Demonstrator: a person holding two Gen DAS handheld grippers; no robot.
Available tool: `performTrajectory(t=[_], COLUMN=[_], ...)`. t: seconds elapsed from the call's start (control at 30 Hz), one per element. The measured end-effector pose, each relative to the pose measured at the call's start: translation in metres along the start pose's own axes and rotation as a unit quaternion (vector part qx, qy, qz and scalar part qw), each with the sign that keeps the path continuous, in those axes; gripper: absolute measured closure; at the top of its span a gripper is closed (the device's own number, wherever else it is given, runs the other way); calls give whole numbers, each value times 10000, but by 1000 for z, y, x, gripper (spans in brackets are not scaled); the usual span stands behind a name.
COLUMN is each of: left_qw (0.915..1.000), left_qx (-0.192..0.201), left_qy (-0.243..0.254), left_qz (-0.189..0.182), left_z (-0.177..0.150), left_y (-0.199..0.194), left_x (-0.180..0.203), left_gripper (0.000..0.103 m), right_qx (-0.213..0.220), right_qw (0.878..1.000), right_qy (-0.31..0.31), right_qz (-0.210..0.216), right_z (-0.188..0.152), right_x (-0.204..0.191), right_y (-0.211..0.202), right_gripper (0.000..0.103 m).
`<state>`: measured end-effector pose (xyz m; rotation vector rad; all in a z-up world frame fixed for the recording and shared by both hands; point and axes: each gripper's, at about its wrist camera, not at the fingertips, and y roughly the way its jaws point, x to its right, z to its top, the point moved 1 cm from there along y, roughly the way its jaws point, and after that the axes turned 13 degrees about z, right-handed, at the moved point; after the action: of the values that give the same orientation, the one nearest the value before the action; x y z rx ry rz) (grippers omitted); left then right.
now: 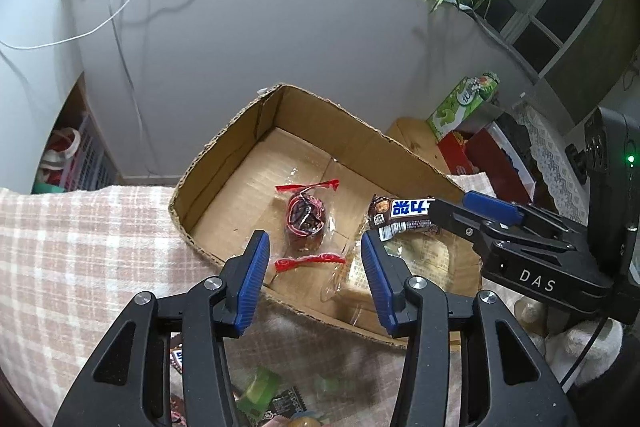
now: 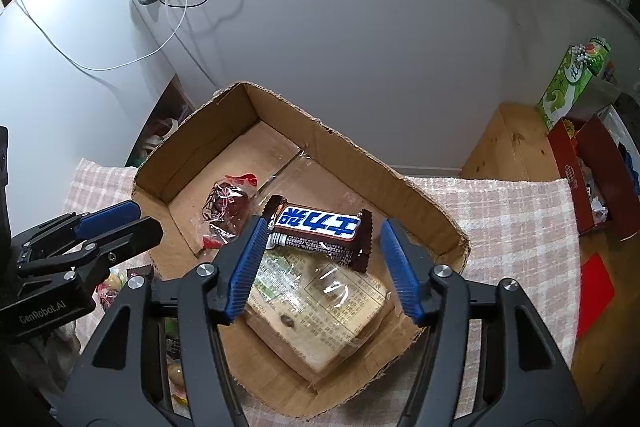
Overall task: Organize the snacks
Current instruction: 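Open the right gripper to drop the chocolate bar and withdraw, then grasp the red dried-fruit bag with the left gripper while the right gripper grasps the yellow candy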
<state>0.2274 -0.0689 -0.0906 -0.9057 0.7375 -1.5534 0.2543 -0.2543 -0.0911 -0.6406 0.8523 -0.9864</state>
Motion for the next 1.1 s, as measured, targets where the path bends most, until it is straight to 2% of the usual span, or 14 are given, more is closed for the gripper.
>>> performTrajectory(t=[0.37,0.53,0.73,0.93,1.1], left_qw=[9997,9987,9975,9940,9897], left_qx=[145,246,277,39,-238], left_qy=[-198,-446,-628,-1076,-1401], left_qz=[-35,-53,147,214,139], left_z=[-4,-14,-36,-67,-87], left_y=[-26,-47,-63,-64,-53], left_x=[-21,-49,-83,-115,-124], left_gripper=[57,57,57,57,57], right_qx=[199,217,26,-325,-690], right_qw=[9994,9986,9971,9945,9911], right_qy=[-184,-257,-380,-535,-642], right_qz=[193,411,656,834,944], right_z=[-16,-35,-64,-98,-125], right_x=[-22,-34,-51,-70,-81], right_y=[-33,-47,-52,-42,-24], right_gripper=[41,41,41,41,41])
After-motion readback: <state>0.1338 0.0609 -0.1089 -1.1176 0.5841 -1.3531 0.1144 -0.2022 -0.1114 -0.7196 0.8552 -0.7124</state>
